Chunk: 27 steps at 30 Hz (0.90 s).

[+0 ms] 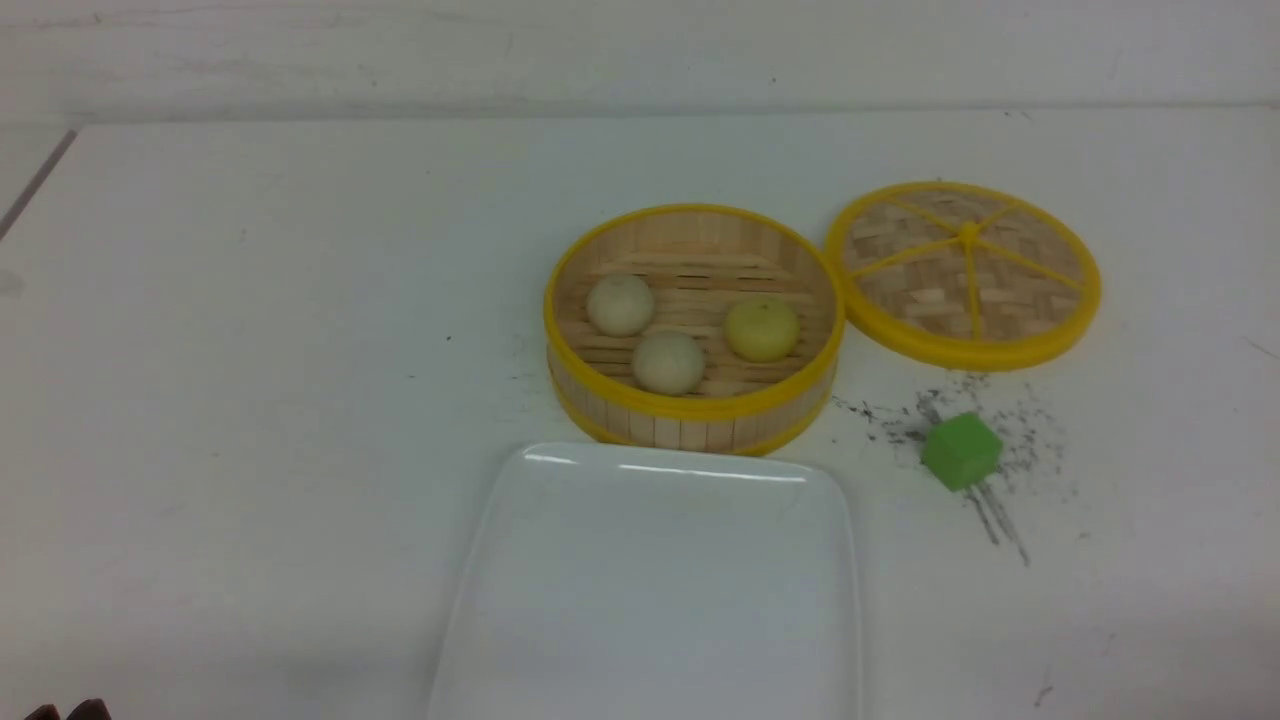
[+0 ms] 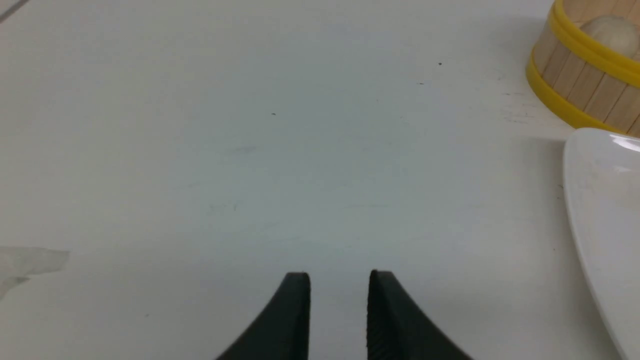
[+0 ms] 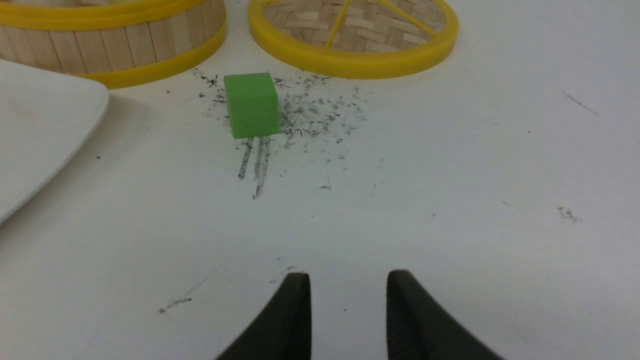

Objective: Put the steamed buns into the plate on the white tablecloth.
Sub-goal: 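Reach toward a bun in the bamboo steamer with the right gripper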

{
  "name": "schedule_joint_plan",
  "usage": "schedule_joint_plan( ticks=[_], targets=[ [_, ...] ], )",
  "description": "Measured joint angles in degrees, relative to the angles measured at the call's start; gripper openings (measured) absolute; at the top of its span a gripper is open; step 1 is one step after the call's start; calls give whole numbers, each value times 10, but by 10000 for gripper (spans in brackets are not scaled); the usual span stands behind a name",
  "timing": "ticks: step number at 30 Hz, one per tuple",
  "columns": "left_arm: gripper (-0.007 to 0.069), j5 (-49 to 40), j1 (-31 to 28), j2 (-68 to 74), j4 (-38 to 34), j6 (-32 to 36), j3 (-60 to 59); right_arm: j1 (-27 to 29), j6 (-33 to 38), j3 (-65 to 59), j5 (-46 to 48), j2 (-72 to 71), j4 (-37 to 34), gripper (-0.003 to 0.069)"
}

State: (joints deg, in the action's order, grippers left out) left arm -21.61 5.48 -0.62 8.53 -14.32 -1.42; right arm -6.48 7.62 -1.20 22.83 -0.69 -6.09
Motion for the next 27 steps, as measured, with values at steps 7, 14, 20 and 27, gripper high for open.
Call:
schedule_joint_plan(
  ticks=[7,14,20,27],
  targets=[
    [202,0,0,0,0,0,0,0,0,0,0,0,0,240],
    [211,0,0,0,0,0,0,0,0,0,0,0,0,240],
    [216,0,0,0,0,0,0,0,-3,0,-3,0,-5,240],
    [217,0,0,0,0,0,0,0,-145,-3,-51,0,-268,240]
  ],
)
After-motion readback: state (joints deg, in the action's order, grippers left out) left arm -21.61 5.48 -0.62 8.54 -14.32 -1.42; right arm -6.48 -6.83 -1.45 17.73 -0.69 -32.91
